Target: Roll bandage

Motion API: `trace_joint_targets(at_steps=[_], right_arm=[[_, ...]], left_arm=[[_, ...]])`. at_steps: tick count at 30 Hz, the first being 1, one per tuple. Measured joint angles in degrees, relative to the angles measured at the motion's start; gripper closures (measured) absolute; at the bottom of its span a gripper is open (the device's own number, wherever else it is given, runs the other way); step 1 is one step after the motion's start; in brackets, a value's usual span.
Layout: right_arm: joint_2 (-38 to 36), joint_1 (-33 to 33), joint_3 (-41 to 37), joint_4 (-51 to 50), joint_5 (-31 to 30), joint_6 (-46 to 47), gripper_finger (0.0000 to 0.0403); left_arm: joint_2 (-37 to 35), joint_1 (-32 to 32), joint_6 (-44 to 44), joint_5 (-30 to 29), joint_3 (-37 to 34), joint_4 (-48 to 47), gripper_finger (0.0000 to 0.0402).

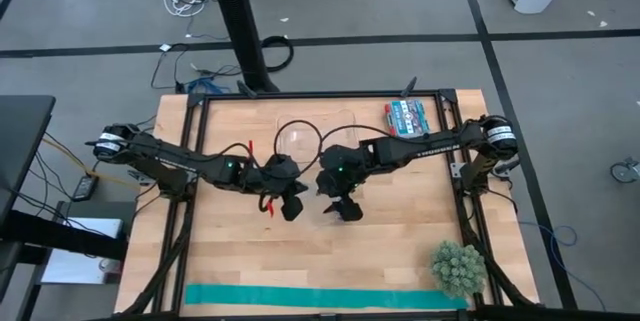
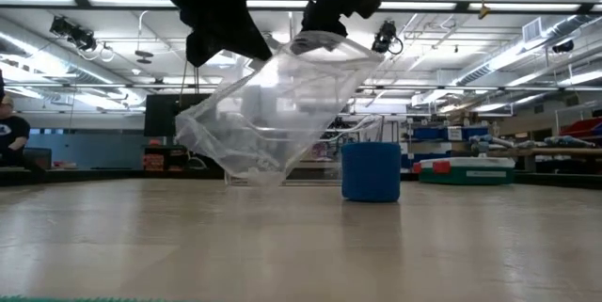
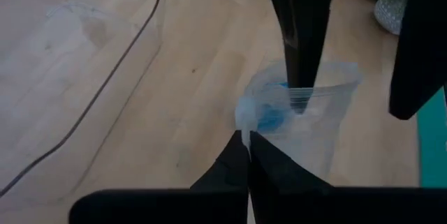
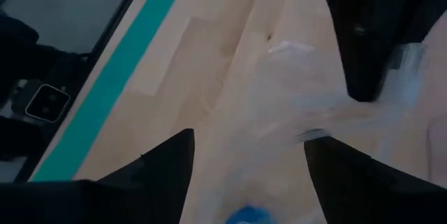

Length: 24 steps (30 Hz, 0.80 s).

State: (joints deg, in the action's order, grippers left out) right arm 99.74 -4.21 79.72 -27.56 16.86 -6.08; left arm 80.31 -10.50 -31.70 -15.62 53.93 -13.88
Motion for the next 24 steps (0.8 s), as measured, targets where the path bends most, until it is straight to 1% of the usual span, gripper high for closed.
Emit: trace_joint_targets(at_steps=[3,11,14,20,24], right_arm=[[0.04,0.01,0.0,-0.04,-0.07,-0.9,0.0144],[-1.02,0.15,0.0,-0.55,-2.76,-0.92,0.0145],[-1.74,0.94,0.02,-4.1,-2.79,1.82,0.0148],[-2.21,2.37,0.02,-16.36,-2.03,5.0,0.0154],[-2.21,2.5,-0.06,-21.12,-1.84,7.6,0.0159]], left_arm=[[0.0,0.0,0.07,0.0,0.02,0.06,0.04],[0.0,-0.58,0.11,0.36,0.0,-1.61,0.04],[0.0,-0.91,0.11,0.54,0.0,-1.57,0.04],[0.0,-1.2,0.15,0.9,0.0,-1.52,0.04],[0.0,-1.2,0.15,1.1,0.0,-1.52,0.04]])
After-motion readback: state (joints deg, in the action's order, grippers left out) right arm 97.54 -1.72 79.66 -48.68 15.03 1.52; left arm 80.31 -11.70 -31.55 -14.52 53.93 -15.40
